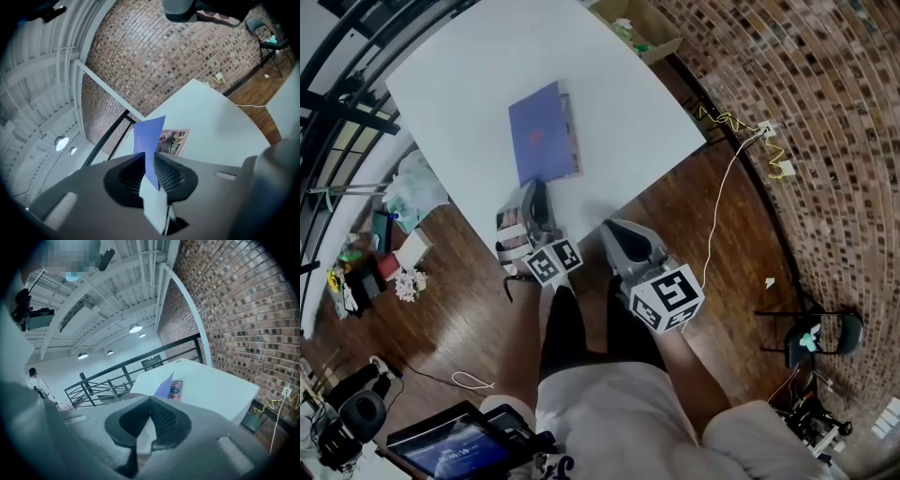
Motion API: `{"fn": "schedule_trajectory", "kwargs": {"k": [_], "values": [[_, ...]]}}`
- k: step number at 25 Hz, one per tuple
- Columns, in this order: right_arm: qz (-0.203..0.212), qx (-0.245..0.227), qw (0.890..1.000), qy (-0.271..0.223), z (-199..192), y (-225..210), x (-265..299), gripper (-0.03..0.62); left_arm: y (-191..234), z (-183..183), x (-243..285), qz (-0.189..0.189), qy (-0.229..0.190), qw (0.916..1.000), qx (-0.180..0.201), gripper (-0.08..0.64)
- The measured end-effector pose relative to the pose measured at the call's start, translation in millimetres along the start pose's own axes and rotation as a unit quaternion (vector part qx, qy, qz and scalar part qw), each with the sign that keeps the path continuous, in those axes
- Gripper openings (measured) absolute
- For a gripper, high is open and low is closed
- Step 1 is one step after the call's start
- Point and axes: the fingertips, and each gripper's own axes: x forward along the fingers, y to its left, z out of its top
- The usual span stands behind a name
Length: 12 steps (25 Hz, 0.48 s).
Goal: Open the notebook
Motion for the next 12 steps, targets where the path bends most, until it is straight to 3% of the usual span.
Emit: {"fn": "schedule_trajectory", "kwargs": {"k": [2,8,10,12], "values": [[0.000,0.000,1.000,0.000,1,-1,1,-0.008,4,-1,3,0.003,0.005,0.9998,-0.018,0.014],[-0.001,-0.004,1.000,0.001,4,-2,3,-0.008,21,-10,12,0.012,0.016,0.9934,-0.113,0.014],[-0.002,-0.004,1.000,0.002,4,-3,4,-0.008,32,-15,14,0.018,0.018,0.9860,-0.165,0.014],[-0.002,-0.004,1.000,0.002,6,-3,6,-0.008,44,-23,16,0.023,0.025,0.9724,-0.231,0.014]]}}
